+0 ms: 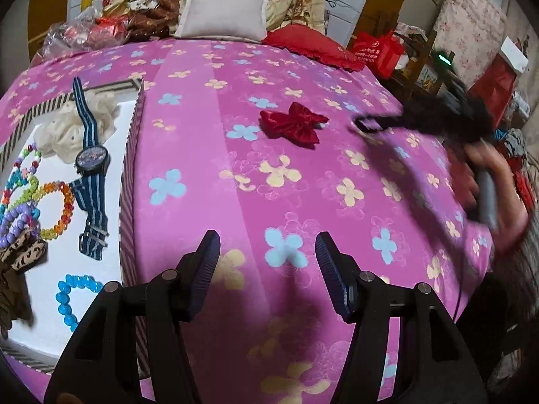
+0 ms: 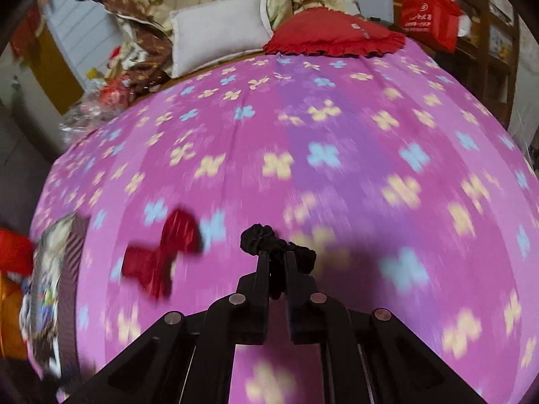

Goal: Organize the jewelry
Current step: 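Grasp the black scrunchie with the right gripper while the left grasps the red bow, then carry the black scrunchie and red bow over the tray with both grippers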

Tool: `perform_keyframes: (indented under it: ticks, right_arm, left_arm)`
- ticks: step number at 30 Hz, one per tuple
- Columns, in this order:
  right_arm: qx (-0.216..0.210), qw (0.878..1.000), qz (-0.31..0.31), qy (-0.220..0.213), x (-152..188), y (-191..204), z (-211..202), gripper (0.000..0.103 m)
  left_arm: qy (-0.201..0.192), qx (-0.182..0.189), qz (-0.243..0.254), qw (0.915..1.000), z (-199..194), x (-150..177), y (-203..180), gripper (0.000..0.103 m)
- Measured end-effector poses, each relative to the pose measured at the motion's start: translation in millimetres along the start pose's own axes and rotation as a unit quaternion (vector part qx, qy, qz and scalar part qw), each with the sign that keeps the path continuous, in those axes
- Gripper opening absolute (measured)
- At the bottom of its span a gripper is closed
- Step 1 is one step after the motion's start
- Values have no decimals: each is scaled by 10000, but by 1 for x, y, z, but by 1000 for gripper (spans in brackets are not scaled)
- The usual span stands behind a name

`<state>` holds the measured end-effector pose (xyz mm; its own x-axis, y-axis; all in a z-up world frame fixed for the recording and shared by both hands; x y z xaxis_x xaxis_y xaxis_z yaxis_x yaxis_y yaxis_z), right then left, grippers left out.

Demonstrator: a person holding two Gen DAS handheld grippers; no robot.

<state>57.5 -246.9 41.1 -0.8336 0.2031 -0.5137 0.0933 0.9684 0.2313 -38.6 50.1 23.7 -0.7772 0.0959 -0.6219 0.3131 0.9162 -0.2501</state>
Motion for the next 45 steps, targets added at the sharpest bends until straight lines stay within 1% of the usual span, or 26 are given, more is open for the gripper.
perform_keyframes:
  ticks: [2, 4, 6, 10, 13, 16, 20, 21, 23, 25, 27, 31, 37, 40, 42, 43, 45]
  right_arm:
    - [-197, 9998, 5, -29, 25, 0, -14, 7]
    - [-282, 9995, -43, -107, 39, 2, -18, 7]
    - [-405, 9990, -89, -164, 48, 3, -19, 7]
    - [-641, 9978, -23, -147, 54, -2, -14, 7]
    - [-686, 9975, 42, -176, 52, -10, -14, 7]
    - [-785, 9967, 169, -153, 52, -17, -13, 7]
    - [-823, 9964, 176, -132, 52, -18, -11, 7]
    - [-845, 9962, 161, -117, 52, -18, -10, 7]
    - [-884, 9960, 97, -92, 52, -15, -9, 7]
    - [-866, 9962, -13, -88, 53, -12, -9, 7]
    - [-857, 9963, -67, -90, 53, -11, -8, 7]
    - [-879, 9961, -89, -13, 55, -9, -3, 7]
    - [-838, 9964, -122, 15, 57, -7, 1, 7]
    - [-830, 9964, -143, 5, 56, -6, 2, 7]
    - [-856, 9963, -93, 39, 55, -8, 4, 7]
    - [-880, 9961, -53, 61, 55, -9, 6, 7]
    - [-917, 9957, 37, 95, 55, -12, 8, 7]
  left_arm:
    - [35, -88, -99, 9999, 0, -7, -2, 59]
    - [109, -49, -218, 9997, 0, -17, -5, 59]
    - [180, -91, -232, 9995, 3, -29, -10, 59]
    - [224, -362, 29, 9991, 19, -58, -29, 59]
    - [282, -457, 272, 9982, 40, -80, -41, 59]
    - [322, -462, 482, 9972, 65, -102, -53, 59]
    - [584, -379, 662, 9954, 103, -126, -64, 59]
    - [705, -367, 673, 9946, 117, -131, -64, 59]
    - [856, -441, 674, 9931, 136, -137, -63, 59]
    - [880, -549, 648, 9925, 148, -142, -58, 59]
    - [923, -557, 599, 9924, 156, -144, -53, 59]
    - [924, -483, 654, 9924, 162, -144, -52, 59]
    - [1065, -401, 775, 9905, 175, -137, -60, 59]
    - [1081, -526, 903, 9886, 178, -133, -65, 58]
    - [1089, -804, 954, 9862, 177, -133, -65, 37]
    - [1097, -863, 892, 9862, 176, -133, -64, 18]
    - [1174, -752, 611, 9884, 171, -134, -59, 16]
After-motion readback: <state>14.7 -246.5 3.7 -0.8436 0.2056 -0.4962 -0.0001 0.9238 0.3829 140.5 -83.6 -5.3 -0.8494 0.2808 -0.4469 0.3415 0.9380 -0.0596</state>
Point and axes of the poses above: each gripper's, at about its wrist camera, not at the fingertips, and z roughly the way its jaws point, y to its left, x to its underside, the point moved 3 cm from there along z, roughly the way its jaws point, and after that the axes turned 1 degree about -z, right-handed, at the moved point
